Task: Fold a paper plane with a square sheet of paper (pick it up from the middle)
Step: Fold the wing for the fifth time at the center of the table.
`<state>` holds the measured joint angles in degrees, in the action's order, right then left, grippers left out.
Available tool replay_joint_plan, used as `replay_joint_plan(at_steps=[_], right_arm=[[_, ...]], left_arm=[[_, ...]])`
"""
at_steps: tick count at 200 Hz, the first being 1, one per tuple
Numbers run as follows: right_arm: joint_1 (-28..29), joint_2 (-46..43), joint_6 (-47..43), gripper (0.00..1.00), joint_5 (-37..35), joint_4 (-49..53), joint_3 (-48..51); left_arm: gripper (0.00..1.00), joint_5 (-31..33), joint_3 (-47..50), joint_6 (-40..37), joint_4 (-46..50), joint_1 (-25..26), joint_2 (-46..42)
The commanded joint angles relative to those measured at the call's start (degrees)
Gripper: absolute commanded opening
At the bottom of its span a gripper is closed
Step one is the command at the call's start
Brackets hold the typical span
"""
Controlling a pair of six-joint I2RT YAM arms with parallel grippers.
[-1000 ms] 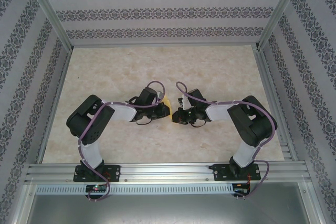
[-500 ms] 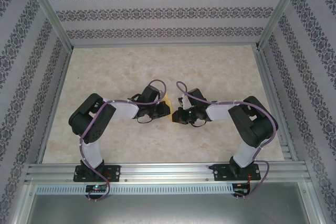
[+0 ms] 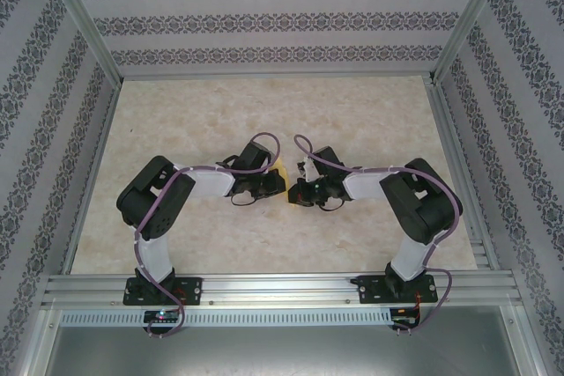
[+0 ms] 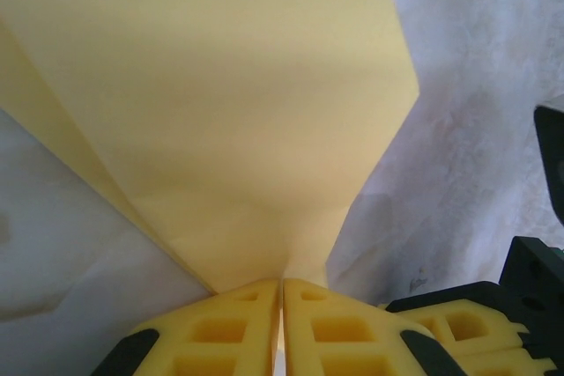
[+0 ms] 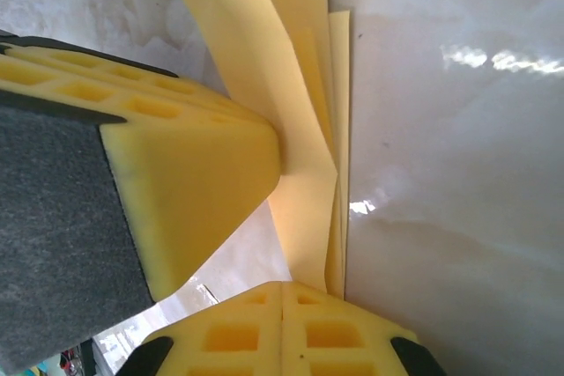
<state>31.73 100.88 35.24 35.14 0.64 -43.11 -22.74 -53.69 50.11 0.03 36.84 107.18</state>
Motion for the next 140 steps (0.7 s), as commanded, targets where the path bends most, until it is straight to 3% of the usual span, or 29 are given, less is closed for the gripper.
replay_joint_plan(at_steps=[1, 41, 80, 140], right_arm=[[-0.3, -0.2, -1.6, 0.05, -1.7, 3.2, 2.1], [-0.8, -4.6, -2.4, 0.05, -1.7, 5.2, 6.5], [-0.7, -10.3, -1.3, 0.06, -2.6, 3.9, 4.1], [-0.1, -2.8, -1.8, 0.05, -2.3, 2.5, -2.8]], left_arm=[[0.12, 5.4, 0.0, 1.3, 6.9, 0.3, 3.3], [0.12, 5.9, -0.4, 1.6, 8.4, 0.3, 3.7], [0.12, 5.3, -0.7, 1.3, 8.2, 0.3, 3.7], [0.12, 4.2, -1.2, 1.4, 7.4, 0.3, 3.8]])
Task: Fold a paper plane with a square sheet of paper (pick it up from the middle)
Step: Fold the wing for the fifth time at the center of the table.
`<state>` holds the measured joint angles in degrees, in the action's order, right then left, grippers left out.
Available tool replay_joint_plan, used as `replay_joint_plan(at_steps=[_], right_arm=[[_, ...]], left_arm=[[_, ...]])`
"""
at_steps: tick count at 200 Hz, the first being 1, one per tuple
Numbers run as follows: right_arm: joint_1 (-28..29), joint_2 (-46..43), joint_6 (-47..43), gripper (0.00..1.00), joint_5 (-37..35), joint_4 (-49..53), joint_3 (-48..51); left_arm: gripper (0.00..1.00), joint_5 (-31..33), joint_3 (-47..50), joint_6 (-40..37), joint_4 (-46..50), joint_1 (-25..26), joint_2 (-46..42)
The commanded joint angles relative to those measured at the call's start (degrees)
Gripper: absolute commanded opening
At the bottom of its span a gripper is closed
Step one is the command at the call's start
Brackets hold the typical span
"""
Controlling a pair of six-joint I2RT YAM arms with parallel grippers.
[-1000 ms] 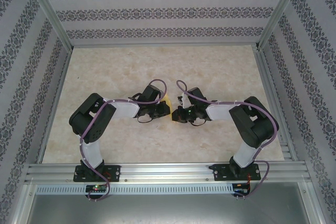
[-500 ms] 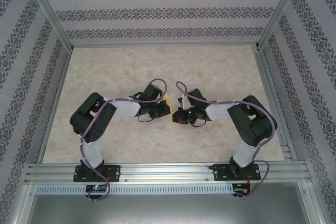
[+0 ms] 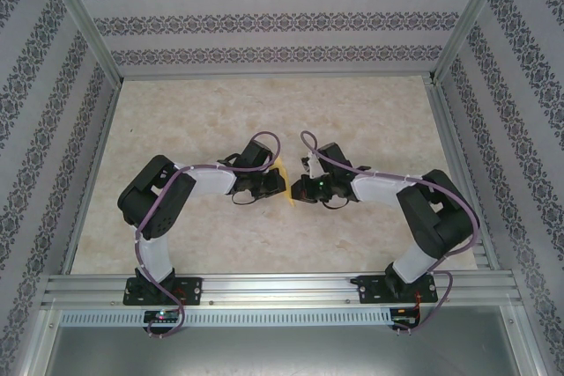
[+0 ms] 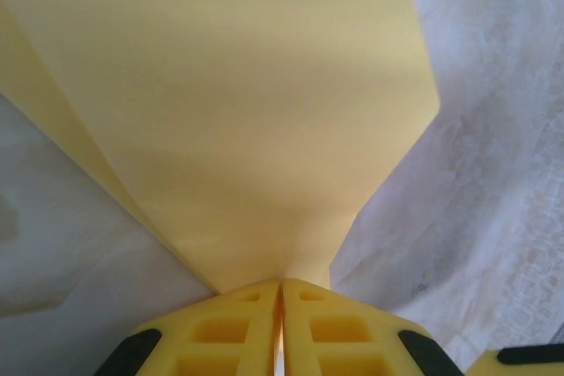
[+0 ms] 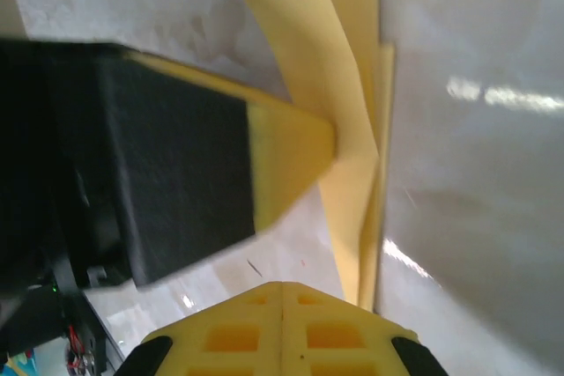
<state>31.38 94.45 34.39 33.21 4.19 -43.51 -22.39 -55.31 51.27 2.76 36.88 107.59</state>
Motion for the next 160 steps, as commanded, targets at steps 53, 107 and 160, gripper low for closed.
replay_joint_plan(at_steps=[53, 107, 160], right_arm=[[0.4, 8.2, -2.5, 0.05, -2.4, 1.0, -2.6], [0.4, 8.5, -6.9, 0.05, -4.7, 7.1, 1.3], [0.4, 6.0, -7.9, 0.05, -3.7, 8.9, 3.8]], left_arm=[[0.12, 3.0, -0.1, -0.2, 4.0, 0.3, 2.7], [0.15, 1.8, -2.5, -9.1, 1.8, 0.1, -1.8], [0.17, -1.3, -1.5, -16.1, -1.8, -1.1, -3.1]])
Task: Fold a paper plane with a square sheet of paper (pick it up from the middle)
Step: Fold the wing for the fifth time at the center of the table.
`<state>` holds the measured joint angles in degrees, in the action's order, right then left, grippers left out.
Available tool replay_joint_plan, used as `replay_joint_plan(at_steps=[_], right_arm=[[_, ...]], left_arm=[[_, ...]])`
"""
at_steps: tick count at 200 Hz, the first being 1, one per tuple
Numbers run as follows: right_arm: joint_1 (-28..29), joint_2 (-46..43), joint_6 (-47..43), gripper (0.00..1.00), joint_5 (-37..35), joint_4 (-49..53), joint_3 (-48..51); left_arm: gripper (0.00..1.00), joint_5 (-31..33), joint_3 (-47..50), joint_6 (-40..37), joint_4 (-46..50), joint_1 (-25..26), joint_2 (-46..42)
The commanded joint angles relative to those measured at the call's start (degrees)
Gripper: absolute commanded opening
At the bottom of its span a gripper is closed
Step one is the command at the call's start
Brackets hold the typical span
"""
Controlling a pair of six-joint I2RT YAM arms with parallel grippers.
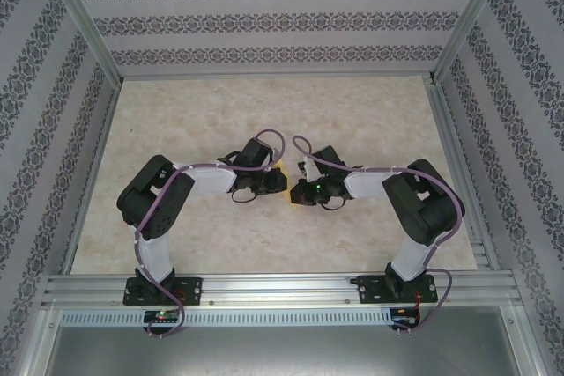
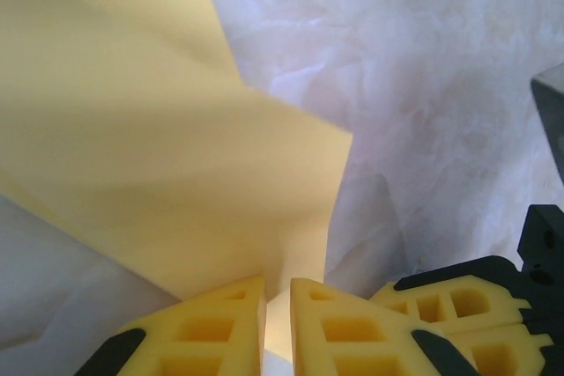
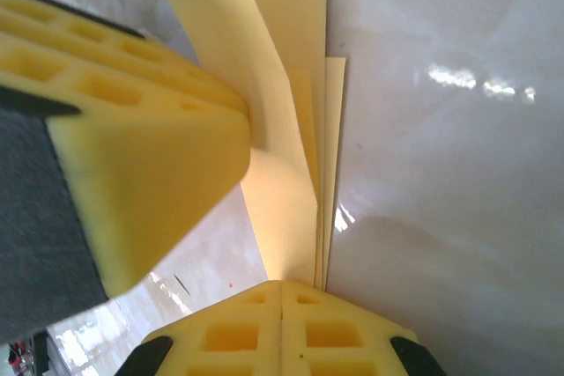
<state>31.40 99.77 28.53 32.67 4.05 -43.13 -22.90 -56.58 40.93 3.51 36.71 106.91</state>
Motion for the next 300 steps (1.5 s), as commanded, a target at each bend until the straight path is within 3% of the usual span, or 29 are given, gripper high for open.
replay_joint_plan(at_steps=[1, 192, 300], right_arm=[[0.4, 0.6, -2.1, 0.05, -3.1, 9.1, 3.5], [0.6, -2.2, -3.5, 0.05, -2.4, 13.2, 6.1], [0.2, -3.2, -2.4, 0.05, -3.0, 13.5, 6.7]], left_arm=[[0.17, -0.8, -0.2, -5.9, -2.6, -1.0, -2.4], [0.15, 1.8, 0.2, -8.5, -3.1, -3.6, 4.0], [0.15, 4.8, -0.8, -7.1, 1.5, -13.3, 5.5]])
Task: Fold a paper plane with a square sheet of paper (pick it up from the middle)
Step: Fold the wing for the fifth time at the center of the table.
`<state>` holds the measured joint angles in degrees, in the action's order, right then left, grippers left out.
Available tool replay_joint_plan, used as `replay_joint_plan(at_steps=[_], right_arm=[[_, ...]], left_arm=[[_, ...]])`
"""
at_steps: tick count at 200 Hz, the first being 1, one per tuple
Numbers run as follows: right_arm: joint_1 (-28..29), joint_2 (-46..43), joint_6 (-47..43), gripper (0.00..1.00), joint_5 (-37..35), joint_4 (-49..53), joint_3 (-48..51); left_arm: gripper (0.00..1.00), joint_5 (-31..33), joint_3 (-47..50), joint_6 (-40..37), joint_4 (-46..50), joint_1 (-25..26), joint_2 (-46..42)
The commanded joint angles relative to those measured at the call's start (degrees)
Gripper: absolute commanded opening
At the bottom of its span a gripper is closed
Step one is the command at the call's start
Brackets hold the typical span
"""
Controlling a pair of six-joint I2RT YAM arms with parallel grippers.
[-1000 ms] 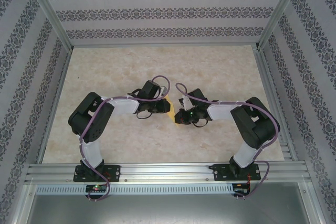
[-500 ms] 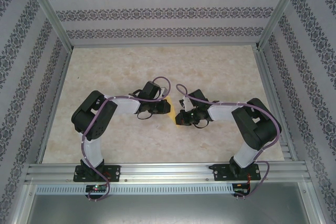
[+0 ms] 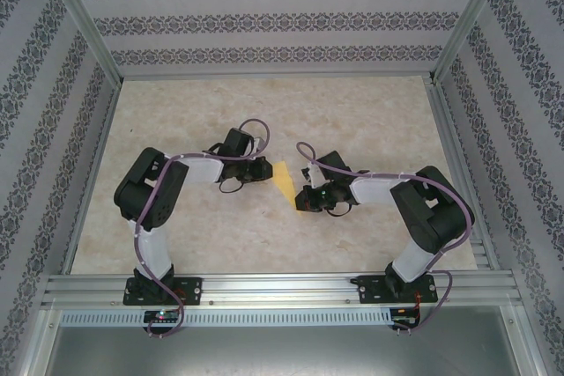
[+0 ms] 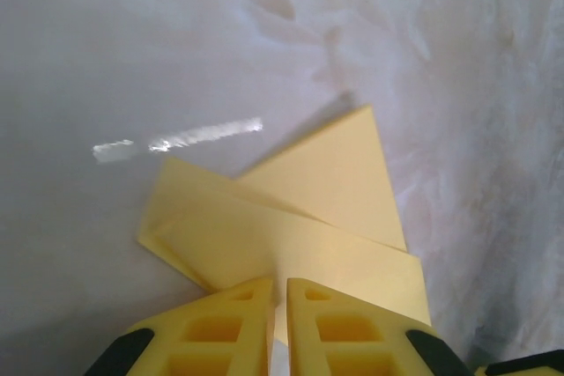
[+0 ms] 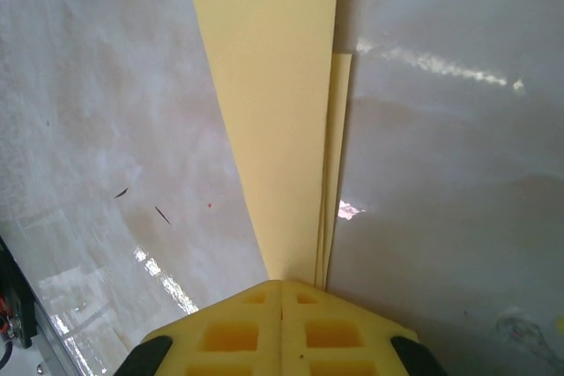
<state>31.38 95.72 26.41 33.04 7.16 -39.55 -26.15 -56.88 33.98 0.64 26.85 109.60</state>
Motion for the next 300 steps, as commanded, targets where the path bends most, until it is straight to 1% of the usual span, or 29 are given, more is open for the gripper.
replay_joint_plan(at_steps=[1, 60, 88, 115, 132, 149, 181, 208, 232, 259, 279, 300], right_arm=[[0.1, 0.8, -0.3, 0.05, -3.4, 10.4, 3.2], [0.2, 1.0, -0.2, 0.06, -3.5, 10.2, 3.1], [0.3, 1.0, 0.0, 0.06, -3.4, 9.8, 3.1], [0.3, 1.0, 0.1, 0.06, -3.4, 9.4, 3.0], [0.3, 1.1, 0.4, 0.06, -3.2, 9.3, 3.0], [0.3, 1.1, 0.4, 0.06, -3.4, 9.2, 3.0], [0.3, 1.2, 0.3, 0.05, -3.5, 9.2, 3.1], [0.3, 1.1, 0.4, 0.05, -3.6, 9.0, 3.1], [0.3, 1.1, 0.3, 0.05, -3.8, 9.0, 3.2], [0.4, 1.1, 0.4, 0.04, -4.0, 9.2, 3.4], [0.3, 1.5, 0.3, 0.04, -4.3, 9.7, 3.3], [0.3, 1.5, 0.2, 0.04, -5.1, 10.2, 3.4]], left_arm=[[0.14, 8.1, -0.6, -0.2, 4.4, -3.5, 2.9], [0.15, 12.0, -5.8, -2.5, 11.5, -5.4, 1.1], [0.15, 11.8, -6.1, -3.7, 13.7, -5.5, -2.5], [0.16, 7.8, -0.9, -0.9, 9.9, -3.8, -9.3], [0.16, 5.7, 3.9, 2.8, 4.8, -0.6, -13.6], [0.16, 3.9, 8.0, 7.0, -1.3, 3.4, -15.4], [0.14, 3.7, 8.6, 11.5, -7.1, 11.1, -13.3], [0.13, 4.0, 6.8, 13.6, -9.1, 14.6, -8.5], [0.12, 2.9, 5.1, 14.7, -10.2, 15.8, -4.5], [0.11, 2.9, 3.6, 14.6, -9.6, 16.1, -2.7], [0.11, 4.3, 2.8, 14.0, -6.5, 16.1, -2.6], [0.11, 8.2, 2.5, 13.4, -1.7, 15.8, -2.9]])
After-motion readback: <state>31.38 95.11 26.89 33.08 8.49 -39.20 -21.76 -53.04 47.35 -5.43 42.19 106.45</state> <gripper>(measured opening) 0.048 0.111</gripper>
